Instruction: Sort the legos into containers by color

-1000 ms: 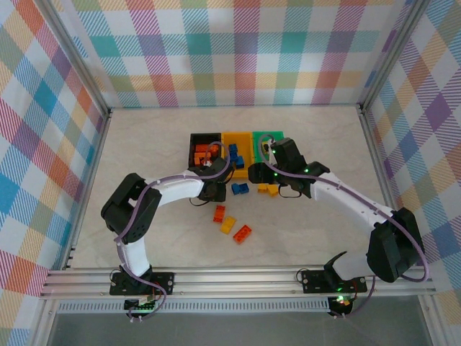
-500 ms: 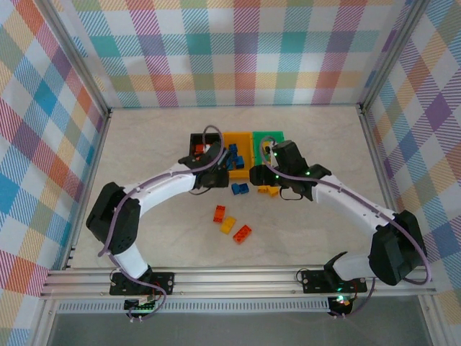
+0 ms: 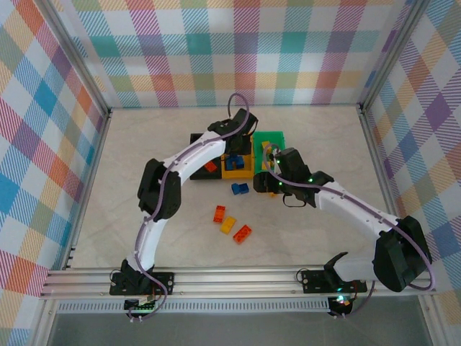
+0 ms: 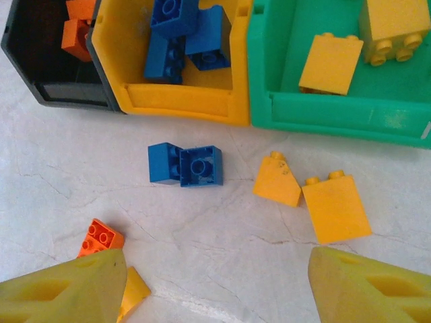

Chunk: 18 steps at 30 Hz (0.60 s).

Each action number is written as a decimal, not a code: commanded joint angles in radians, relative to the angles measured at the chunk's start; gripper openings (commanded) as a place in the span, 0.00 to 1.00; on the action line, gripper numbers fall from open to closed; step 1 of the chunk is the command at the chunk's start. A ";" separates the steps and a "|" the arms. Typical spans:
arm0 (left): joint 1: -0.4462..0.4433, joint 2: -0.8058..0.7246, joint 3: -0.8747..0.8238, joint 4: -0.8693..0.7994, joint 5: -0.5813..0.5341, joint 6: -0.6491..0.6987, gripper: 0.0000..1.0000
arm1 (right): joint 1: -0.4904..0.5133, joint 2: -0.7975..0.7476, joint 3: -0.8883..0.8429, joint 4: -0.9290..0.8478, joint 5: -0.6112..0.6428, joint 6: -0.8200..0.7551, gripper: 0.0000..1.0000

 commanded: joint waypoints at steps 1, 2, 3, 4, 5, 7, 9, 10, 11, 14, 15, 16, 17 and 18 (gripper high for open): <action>0.018 0.034 0.105 -0.112 -0.031 0.018 0.33 | -0.003 -0.033 -0.015 0.016 -0.013 0.016 0.72; 0.020 0.041 0.117 -0.118 -0.024 0.015 0.37 | -0.003 -0.037 -0.017 0.017 -0.015 0.016 0.72; 0.019 0.043 0.128 -0.122 -0.012 0.013 0.44 | -0.002 -0.038 -0.016 0.015 -0.016 0.016 0.72; 0.015 0.036 0.127 -0.117 0.000 0.009 0.52 | -0.002 -0.041 -0.017 0.013 -0.017 0.013 0.72; 0.012 0.027 0.124 -0.114 0.007 0.010 0.59 | -0.002 -0.041 -0.017 0.013 -0.018 0.014 0.73; -0.002 -0.002 0.112 -0.103 0.011 0.010 0.70 | -0.002 -0.046 -0.016 0.011 -0.016 0.013 0.73; -0.013 -0.046 0.084 -0.091 0.012 0.012 0.74 | -0.002 -0.048 -0.013 0.010 -0.015 0.014 0.73; -0.020 -0.078 0.051 -0.074 0.020 0.008 0.74 | -0.002 -0.051 -0.012 0.009 -0.013 0.013 0.73; -0.026 -0.113 0.012 -0.052 0.028 0.003 0.74 | -0.002 -0.054 -0.012 0.008 -0.012 0.013 0.74; -0.049 -0.249 -0.174 0.035 0.057 -0.018 0.74 | -0.002 -0.060 -0.014 0.008 -0.007 0.012 0.74; -0.057 -0.301 -0.251 0.071 0.066 -0.026 0.74 | -0.002 -0.060 -0.017 0.009 -0.007 0.013 0.74; -0.064 -0.344 -0.322 0.101 0.077 -0.036 0.75 | -0.002 -0.061 -0.018 0.010 -0.005 0.013 0.74; -0.072 -0.395 -0.399 0.134 0.095 -0.048 0.76 | -0.002 -0.062 -0.023 0.012 -0.005 0.014 0.74; -0.079 -0.445 -0.486 0.163 0.111 -0.059 0.76 | -0.002 -0.062 -0.027 0.014 -0.007 0.013 0.74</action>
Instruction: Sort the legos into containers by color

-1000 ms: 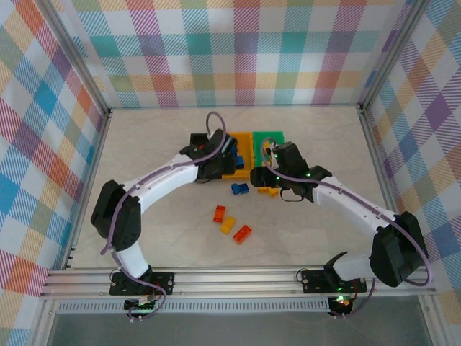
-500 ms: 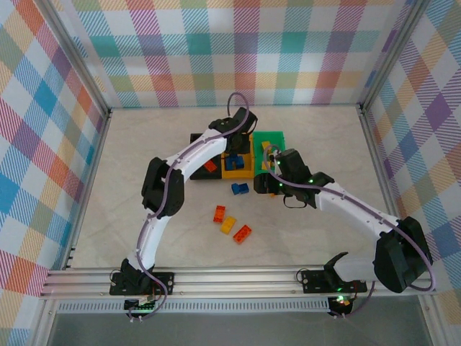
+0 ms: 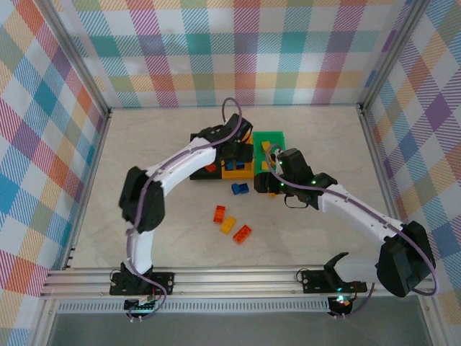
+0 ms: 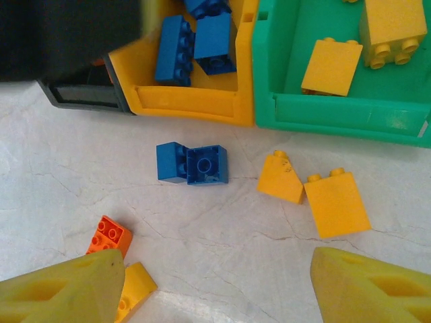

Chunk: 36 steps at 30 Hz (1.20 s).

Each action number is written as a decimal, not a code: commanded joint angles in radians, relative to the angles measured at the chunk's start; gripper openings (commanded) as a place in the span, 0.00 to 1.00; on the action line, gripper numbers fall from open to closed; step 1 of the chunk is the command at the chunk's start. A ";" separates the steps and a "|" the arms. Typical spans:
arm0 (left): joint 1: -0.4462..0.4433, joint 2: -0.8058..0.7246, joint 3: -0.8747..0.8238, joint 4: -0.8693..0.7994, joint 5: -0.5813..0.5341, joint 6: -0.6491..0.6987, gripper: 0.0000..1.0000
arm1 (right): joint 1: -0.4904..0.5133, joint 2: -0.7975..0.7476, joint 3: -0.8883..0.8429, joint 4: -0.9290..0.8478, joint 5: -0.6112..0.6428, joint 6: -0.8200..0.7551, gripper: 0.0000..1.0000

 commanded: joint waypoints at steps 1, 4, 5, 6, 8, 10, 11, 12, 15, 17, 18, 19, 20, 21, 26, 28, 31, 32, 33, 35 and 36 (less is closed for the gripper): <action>-0.026 -0.168 -0.205 0.121 0.063 -0.049 0.78 | -0.002 -0.023 -0.022 0.018 -0.001 0.014 0.74; -0.054 -0.282 -0.402 0.167 0.090 -0.074 0.81 | -0.002 -0.023 -0.030 0.022 -0.007 0.018 0.74; -0.063 -0.313 -0.457 0.168 0.093 -0.080 0.82 | -0.002 -0.024 -0.033 0.024 -0.008 0.019 0.74; -0.073 -0.342 -0.512 0.170 0.095 -0.087 0.82 | -0.002 -0.025 -0.036 0.025 -0.010 0.020 0.74; -0.090 -0.382 -0.605 0.177 0.099 -0.108 0.83 | -0.002 -0.028 -0.042 0.030 -0.009 0.024 0.74; -0.104 -0.399 -0.688 0.195 0.099 -0.126 0.83 | -0.002 -0.029 -0.050 0.035 -0.009 0.027 0.74; -0.105 -0.397 -0.716 0.205 0.099 -0.133 0.83 | -0.002 -0.029 -0.052 0.038 -0.007 0.028 0.74; -0.106 -0.386 -0.741 0.217 0.107 -0.138 0.83 | -0.002 -0.028 -0.054 0.040 -0.009 0.030 0.73; -0.106 -0.346 -0.775 0.262 0.115 -0.140 0.83 | -0.003 -0.027 -0.054 0.042 -0.010 0.035 0.74; -0.107 -0.320 -0.787 0.293 0.105 -0.142 0.82 | -0.002 -0.030 -0.053 0.039 -0.010 0.037 0.74; -0.107 -0.306 -0.789 0.295 0.086 -0.142 0.81 | -0.002 -0.033 -0.053 0.035 -0.009 0.035 0.74; -0.109 -0.289 -0.783 0.292 0.073 -0.136 0.79 | -0.002 -0.036 -0.050 0.031 -0.007 0.034 0.74; -0.107 -0.275 -0.780 0.288 0.065 -0.129 0.77 | -0.003 -0.038 -0.049 0.027 -0.007 0.032 0.74; -0.107 -0.260 -0.776 0.287 0.051 -0.121 0.74 | -0.002 -0.040 -0.047 0.023 -0.005 0.031 0.73; -0.108 -0.213 -0.767 0.270 0.006 -0.103 0.53 | -0.002 -0.048 -0.047 0.017 0.002 0.027 0.74; -0.107 -0.219 -0.770 0.268 0.004 -0.103 0.46 | -0.003 -0.048 -0.045 0.017 0.002 0.027 0.74; -0.107 -0.248 -0.775 0.258 -0.002 -0.105 0.37 | -0.002 -0.047 -0.044 0.018 0.002 0.027 0.74; -0.108 -0.260 -0.776 0.254 -0.003 -0.108 0.35 | -0.002 -0.046 -0.043 0.019 0.002 0.028 0.74; -0.108 -0.272 -0.775 0.249 -0.004 -0.108 0.33 | -0.002 -0.046 -0.044 0.020 0.003 0.028 0.74; -0.104 -0.302 -0.773 0.231 -0.008 -0.115 0.29 | -0.002 -0.045 -0.042 0.022 0.002 0.029 0.74; -0.098 -0.325 -0.768 0.222 -0.009 -0.114 0.29 | -0.002 -0.043 -0.040 0.022 0.002 0.028 0.74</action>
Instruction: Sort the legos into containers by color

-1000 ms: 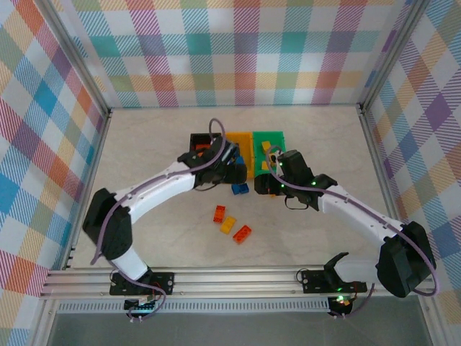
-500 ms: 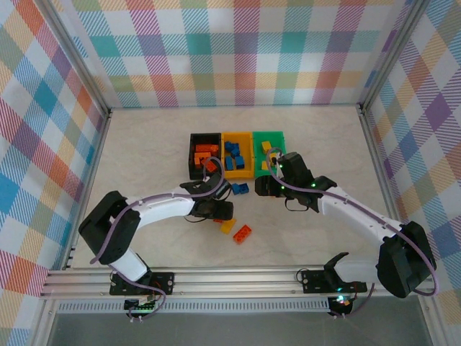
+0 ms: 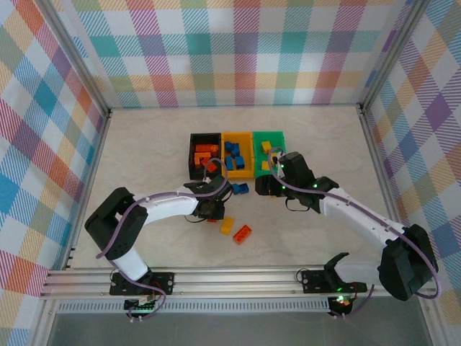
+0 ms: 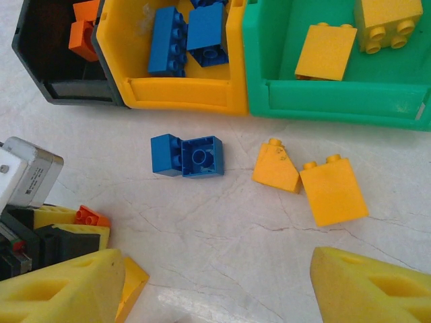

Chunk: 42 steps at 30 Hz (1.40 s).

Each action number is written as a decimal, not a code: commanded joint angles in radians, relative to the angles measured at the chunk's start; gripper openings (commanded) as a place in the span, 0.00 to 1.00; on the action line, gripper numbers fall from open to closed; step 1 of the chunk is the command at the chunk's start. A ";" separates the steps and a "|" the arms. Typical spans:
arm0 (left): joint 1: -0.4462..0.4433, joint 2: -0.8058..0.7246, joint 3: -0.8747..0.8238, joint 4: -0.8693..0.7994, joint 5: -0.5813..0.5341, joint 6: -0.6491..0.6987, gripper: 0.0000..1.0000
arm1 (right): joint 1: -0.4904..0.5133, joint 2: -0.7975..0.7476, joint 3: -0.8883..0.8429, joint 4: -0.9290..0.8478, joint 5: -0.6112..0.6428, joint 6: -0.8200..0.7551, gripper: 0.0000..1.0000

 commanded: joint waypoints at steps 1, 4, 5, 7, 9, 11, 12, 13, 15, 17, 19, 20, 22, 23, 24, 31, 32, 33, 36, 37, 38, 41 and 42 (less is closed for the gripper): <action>0.010 -0.086 0.012 -0.024 -0.011 -0.001 0.28 | -0.002 -0.014 0.007 0.000 0.002 0.005 0.73; 0.069 -0.156 0.059 -0.060 -0.016 0.018 0.28 | -0.002 -0.012 0.009 -0.002 0.001 0.005 0.74; 0.089 -0.168 0.084 -0.075 -0.024 0.029 0.29 | -0.002 -0.012 0.008 0.001 0.000 0.005 0.73; 0.141 -0.168 0.154 -0.107 -0.034 0.056 0.29 | -0.002 -0.011 0.009 0.003 0.000 0.005 0.74; 0.187 -0.142 0.220 -0.122 -0.041 0.075 0.30 | -0.003 -0.011 0.006 0.004 0.001 0.005 0.74; 0.239 -0.095 0.283 -0.121 -0.036 0.084 0.30 | -0.002 -0.010 0.006 0.003 0.000 0.007 0.74; 0.263 -0.065 0.318 -0.119 -0.035 0.082 0.29 | -0.002 -0.011 0.005 0.003 0.000 0.007 0.74; 0.279 -0.040 0.353 -0.119 -0.035 0.083 0.29 | -0.002 -0.010 0.005 0.003 -0.001 0.008 0.74; 0.300 0.033 0.433 -0.122 -0.055 0.084 0.29 | -0.002 -0.009 0.005 0.003 -0.001 0.006 0.74; 0.312 0.100 0.518 -0.129 -0.079 0.089 0.29 | -0.002 -0.009 0.004 0.004 -0.004 0.008 0.74; 0.321 0.175 0.611 -0.152 -0.094 0.091 0.29 | -0.002 -0.010 0.003 0.005 -0.006 0.010 0.74; 0.324 0.202 0.651 -0.166 -0.102 0.094 0.29 | -0.002 -0.011 0.002 0.004 -0.006 0.011 0.74; 0.328 0.269 0.735 -0.201 -0.134 0.103 0.29 | -0.002 -0.015 -0.002 0.001 -0.007 0.011 0.74; 0.331 0.294 0.764 -0.215 -0.144 0.105 0.29 | -0.002 -0.018 -0.004 0.001 -0.007 0.013 0.74; 0.336 0.318 0.792 -0.228 -0.155 0.105 0.29 | -0.002 -0.022 -0.007 0.001 -0.009 0.014 0.74; 0.345 0.396 0.856 -0.249 -0.142 0.091 0.38 | -0.002 -0.030 -0.024 0.005 -0.009 0.015 0.74; 0.345 0.394 0.856 -0.248 -0.138 0.089 0.42 | -0.002 -0.032 -0.023 0.004 -0.009 0.014 0.74; 0.345 0.391 0.854 -0.246 -0.130 0.085 0.45 | -0.002 -0.032 -0.023 0.003 -0.009 0.013 0.74; 0.345 0.379 0.844 -0.238 -0.116 0.081 0.56 | -0.002 -0.032 -0.021 0.003 -0.010 0.013 0.75; 0.344 0.375 0.843 -0.237 -0.111 0.080 0.59 | -0.002 -0.032 -0.022 0.006 -0.010 0.013 0.75; 0.343 0.370 0.840 -0.239 -0.107 0.079 0.62 | -0.002 -0.032 -0.022 0.006 -0.010 0.014 0.75; 0.334 0.328 0.817 -0.226 -0.077 0.071 0.69 | -0.003 -0.033 -0.022 0.001 -0.007 0.013 0.75; 0.327 0.300 0.798 -0.215 -0.067 0.067 0.72 | -0.002 -0.033 -0.022 0.002 -0.006 0.011 0.75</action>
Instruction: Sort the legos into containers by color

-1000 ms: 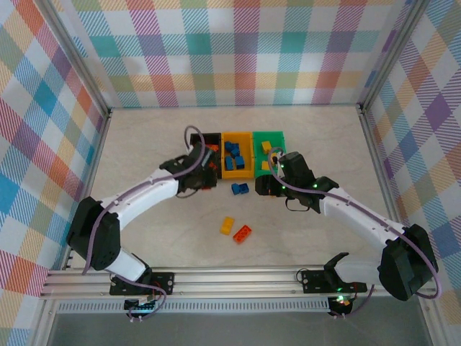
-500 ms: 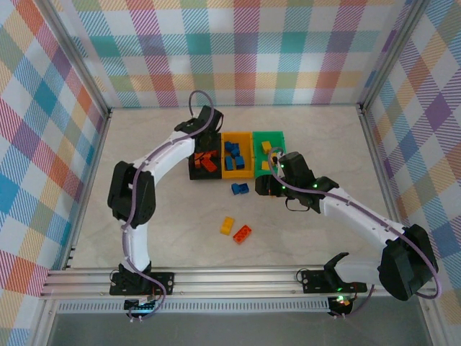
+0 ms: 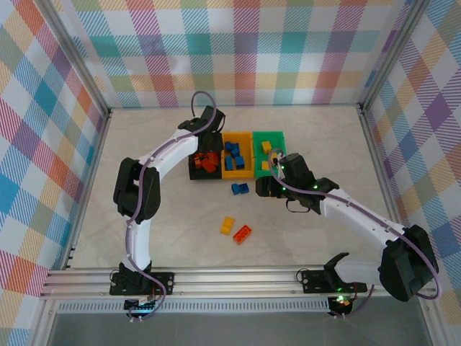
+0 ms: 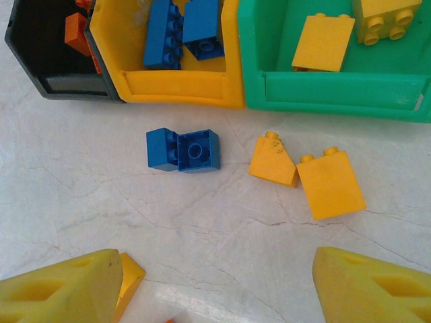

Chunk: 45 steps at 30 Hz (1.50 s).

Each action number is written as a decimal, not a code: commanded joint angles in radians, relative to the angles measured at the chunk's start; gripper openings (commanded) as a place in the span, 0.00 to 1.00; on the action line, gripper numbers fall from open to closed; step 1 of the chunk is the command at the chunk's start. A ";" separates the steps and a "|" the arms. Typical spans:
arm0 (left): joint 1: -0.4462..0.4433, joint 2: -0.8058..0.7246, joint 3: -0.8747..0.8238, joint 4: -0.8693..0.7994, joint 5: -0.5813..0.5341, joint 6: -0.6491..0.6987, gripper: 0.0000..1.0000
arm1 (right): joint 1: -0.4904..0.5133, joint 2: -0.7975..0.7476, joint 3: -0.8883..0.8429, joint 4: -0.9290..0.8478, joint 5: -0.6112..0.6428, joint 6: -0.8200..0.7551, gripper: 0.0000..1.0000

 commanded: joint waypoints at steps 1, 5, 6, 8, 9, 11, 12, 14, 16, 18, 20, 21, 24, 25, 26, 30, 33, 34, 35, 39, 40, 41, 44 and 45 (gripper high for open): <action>-0.014 -0.120 -0.047 0.009 0.039 -0.007 0.75 | -0.002 -0.024 -0.010 0.000 -0.009 0.009 0.76; -0.062 -0.270 -0.202 0.080 0.066 -0.030 0.84 | 0.002 0.003 -0.018 0.018 -0.094 -0.018 0.75; -0.069 -0.314 -0.252 0.098 0.079 -0.043 0.86 | 0.013 0.018 -0.022 0.026 -0.125 -0.030 0.76; -0.073 -0.403 -0.358 0.137 0.104 -0.071 0.90 | 0.058 0.049 -0.019 0.035 -0.142 -0.061 0.77; -0.073 -0.450 -0.412 0.152 0.111 -0.081 0.94 | 0.086 0.071 -0.012 0.035 -0.146 -0.072 0.77; -0.071 -0.533 -0.493 0.160 0.110 -0.093 1.00 | 0.148 0.130 0.017 0.023 -0.148 -0.088 0.78; -0.071 -0.573 -0.521 0.149 0.102 -0.095 1.00 | 0.181 0.169 0.032 0.016 -0.143 -0.093 0.78; -0.071 -0.649 -0.573 0.124 0.082 -0.093 1.00 | 0.240 0.233 0.067 0.009 -0.119 -0.090 0.78; -0.069 -0.723 -0.615 0.098 0.062 -0.089 1.00 | 0.289 0.295 0.092 0.014 -0.098 -0.064 0.78; -0.066 -0.782 -0.649 0.084 0.050 -0.088 1.00 | 0.319 0.346 0.113 0.022 -0.087 -0.029 0.78; -0.060 -0.825 -0.674 0.072 0.042 -0.088 1.00 | 0.343 0.389 0.137 0.019 -0.073 0.006 0.78; -0.056 -0.841 -0.683 0.068 0.040 -0.089 1.00 | 0.356 0.407 0.151 0.011 -0.067 0.029 0.78; -0.044 -0.866 -0.704 0.062 0.042 -0.087 1.00 | 0.394 0.465 0.195 -0.036 -0.041 0.086 0.78; -0.040 -0.871 -0.709 0.064 0.048 -0.087 1.00 | 0.404 0.483 0.210 -0.062 -0.029 0.104 0.78; -0.037 -0.873 -0.714 0.066 0.051 -0.086 1.00 | 0.412 0.495 0.219 -0.074 -0.020 0.119 0.78; -0.028 -0.885 -0.735 0.082 0.062 -0.087 1.00 | 0.442 0.556 0.270 -0.127 -0.010 0.161 0.77; -0.014 -0.888 -0.741 0.085 0.069 -0.083 1.00 | 0.464 0.599 0.322 -0.159 0.002 0.154 0.75; -0.008 -0.888 -0.741 0.082 0.069 -0.079 1.00 | 0.468 0.611 0.338 -0.166 0.009 0.148 0.73; -0.003 -0.890 -0.741 0.080 0.071 -0.079 1.00 | 0.471 0.623 0.349 -0.174 0.020 0.144 0.71; 0.014 -0.904 -0.751 0.078 0.080 -0.079 1.00 | 0.473 0.666 0.390 -0.223 0.087 0.129 0.62; 0.016 -0.906 -0.753 0.080 0.081 -0.080 1.00 | 0.473 0.670 0.392 -0.230 0.100 0.128 0.58; 0.018 -0.908 -0.753 0.082 0.085 -0.079 1.00 | 0.473 0.674 0.391 -0.229 0.109 0.127 0.54; 0.019 -0.904 -0.754 0.085 0.091 -0.081 1.00 | 0.474 0.671 0.388 -0.230 0.139 0.123 0.44; 0.020 -0.902 -0.753 0.085 0.093 -0.082 1.00 | 0.473 0.662 0.383 -0.223 0.146 0.119 0.41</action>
